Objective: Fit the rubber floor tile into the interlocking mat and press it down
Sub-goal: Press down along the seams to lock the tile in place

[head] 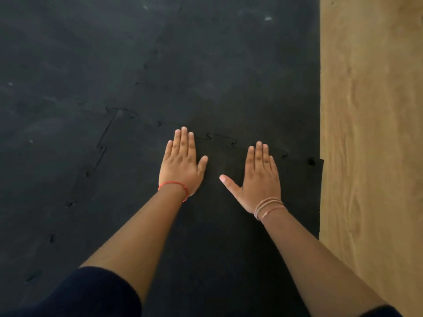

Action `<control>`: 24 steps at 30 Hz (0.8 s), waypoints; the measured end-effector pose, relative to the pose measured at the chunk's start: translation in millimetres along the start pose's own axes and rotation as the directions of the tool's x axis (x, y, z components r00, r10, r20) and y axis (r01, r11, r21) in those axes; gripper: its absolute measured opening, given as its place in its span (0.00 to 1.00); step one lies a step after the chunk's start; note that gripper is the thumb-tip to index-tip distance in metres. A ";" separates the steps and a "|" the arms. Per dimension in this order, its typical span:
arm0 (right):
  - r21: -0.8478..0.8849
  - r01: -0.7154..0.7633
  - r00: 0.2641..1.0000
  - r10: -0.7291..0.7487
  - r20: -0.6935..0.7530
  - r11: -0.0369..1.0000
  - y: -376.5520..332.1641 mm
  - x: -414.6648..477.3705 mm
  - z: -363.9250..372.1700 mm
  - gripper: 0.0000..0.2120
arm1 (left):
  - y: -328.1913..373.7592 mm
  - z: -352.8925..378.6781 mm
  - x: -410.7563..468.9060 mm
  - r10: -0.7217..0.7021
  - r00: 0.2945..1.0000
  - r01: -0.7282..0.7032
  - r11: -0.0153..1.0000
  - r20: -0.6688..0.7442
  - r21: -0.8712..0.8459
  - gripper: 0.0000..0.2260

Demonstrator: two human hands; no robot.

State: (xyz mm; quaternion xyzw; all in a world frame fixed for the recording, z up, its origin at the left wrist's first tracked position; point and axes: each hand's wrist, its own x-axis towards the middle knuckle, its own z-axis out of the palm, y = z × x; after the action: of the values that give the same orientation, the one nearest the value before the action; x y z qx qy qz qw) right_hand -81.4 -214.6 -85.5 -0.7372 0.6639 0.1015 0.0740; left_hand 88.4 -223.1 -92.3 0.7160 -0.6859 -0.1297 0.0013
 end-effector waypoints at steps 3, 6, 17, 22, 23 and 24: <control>0.028 0.015 1.000 -0.016 0.023 0.999 0.9 -0.7 -4.5 0.52 | 2.7 -5.7 -0.2 -0.007 0.999 0.007 1.000 0.034 0.016 0.29; 0.059 0.021 0.999 -0.024 0.045 0.998 1.3 -1.2 -7.2 0.52 | 1.7 -6.7 -0.2 -0.011 0.999 0.010 1.000 0.043 0.012 0.29; 0.121 -0.119 0.990 0.127 -0.058 0.985 61.6 -33.1 10.4 0.51 | 86.8 7.5 -18.5 0.187 0.981 -0.187 0.982 0.056 -0.004 0.27; 0.155 -0.124 0.990 0.133 -0.052 0.980 60.2 -26.4 9.7 0.50 | 91.8 16.5 -13.6 0.227 0.973 -0.228 0.974 0.037 0.013 0.27; 0.162 -0.124 0.990 0.132 -0.043 0.979 61.0 -24.2 9.0 0.50 | 91.1 16.4 -13.5 0.232 0.972 -0.233 0.972 0.042 0.018 0.27; 0.163 -0.125 0.991 0.132 -0.034 0.979 62.0 -23.2 8.0 0.50 | 91.4 15.1 -13.5 0.235 0.970 -0.237 0.971 0.056 0.025 0.27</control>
State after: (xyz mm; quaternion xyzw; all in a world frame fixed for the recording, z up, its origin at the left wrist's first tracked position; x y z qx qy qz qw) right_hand -145.6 -197.0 -85.8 -0.6865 0.7176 0.0357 0.1118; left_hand -4.6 -212.6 -88.0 0.6256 -0.7680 -0.1364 -0.0126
